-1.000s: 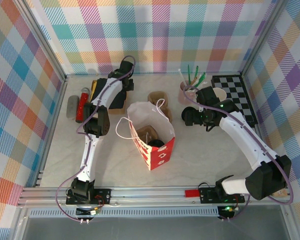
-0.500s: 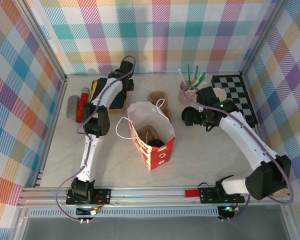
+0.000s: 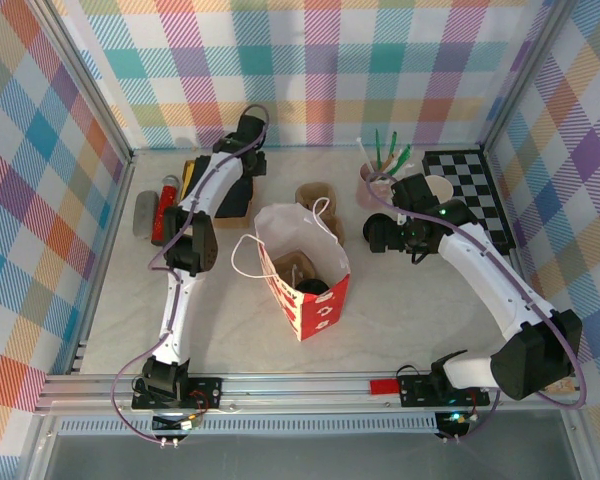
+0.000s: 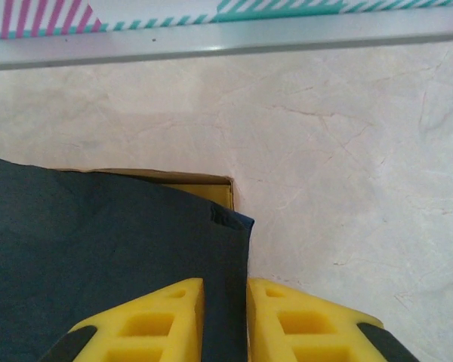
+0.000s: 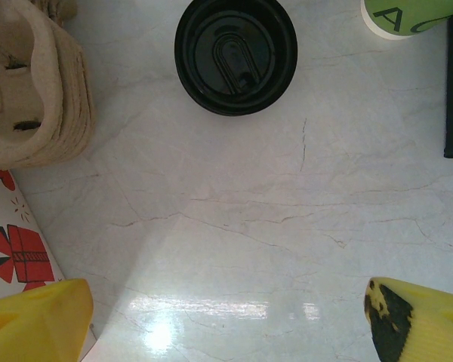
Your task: Pack the takeout coffee
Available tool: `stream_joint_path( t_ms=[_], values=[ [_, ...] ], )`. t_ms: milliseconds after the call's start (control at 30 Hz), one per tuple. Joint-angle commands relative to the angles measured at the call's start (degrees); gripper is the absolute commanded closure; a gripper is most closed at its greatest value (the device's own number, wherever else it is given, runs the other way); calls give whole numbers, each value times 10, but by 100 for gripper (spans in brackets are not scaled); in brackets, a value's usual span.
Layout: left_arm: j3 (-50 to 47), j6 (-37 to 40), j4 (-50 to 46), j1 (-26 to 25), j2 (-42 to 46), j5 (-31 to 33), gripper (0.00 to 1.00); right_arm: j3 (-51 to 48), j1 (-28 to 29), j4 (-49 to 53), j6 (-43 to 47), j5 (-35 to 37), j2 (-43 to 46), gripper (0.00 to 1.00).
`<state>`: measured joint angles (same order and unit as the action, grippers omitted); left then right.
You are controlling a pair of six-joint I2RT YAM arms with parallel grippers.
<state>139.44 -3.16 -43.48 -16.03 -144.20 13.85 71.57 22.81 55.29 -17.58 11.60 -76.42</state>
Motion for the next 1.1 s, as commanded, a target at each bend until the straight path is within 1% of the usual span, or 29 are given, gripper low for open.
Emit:
stream_joint_path(
  t_ms=[0,100,167,267,367,433,700,833,1067],
  values=[
    [3,3,-8,-5,32,10,77,-4,-4,-1,-7,-7,1,8],
    [2,3,-8,-5,30,9,78,-4,-4,-1,-6,-8,1,8],
    [3,5,-10,-5,28,5,76,-4,-4,-2,-7,-7,0,8],
    [2,4,-13,-5,25,-4,65,-5,-4,-3,-7,-7,0,8],
    [1,7,-13,-8,22,-8,58,-4,-4,-4,-7,-7,-3,8],
    [1,9,-11,-11,18,-2,56,-4,-4,-4,-8,-8,-4,8],
    [4,12,-2,-14,1,5,56,-3,-4,-6,-5,-8,-11,8],
    [4,13,2,-15,-2,11,59,0,-4,-5,-4,-7,-16,8],
    [4,18,3,-15,-11,19,60,0,-4,-9,-3,-7,-20,8]
  ],
)
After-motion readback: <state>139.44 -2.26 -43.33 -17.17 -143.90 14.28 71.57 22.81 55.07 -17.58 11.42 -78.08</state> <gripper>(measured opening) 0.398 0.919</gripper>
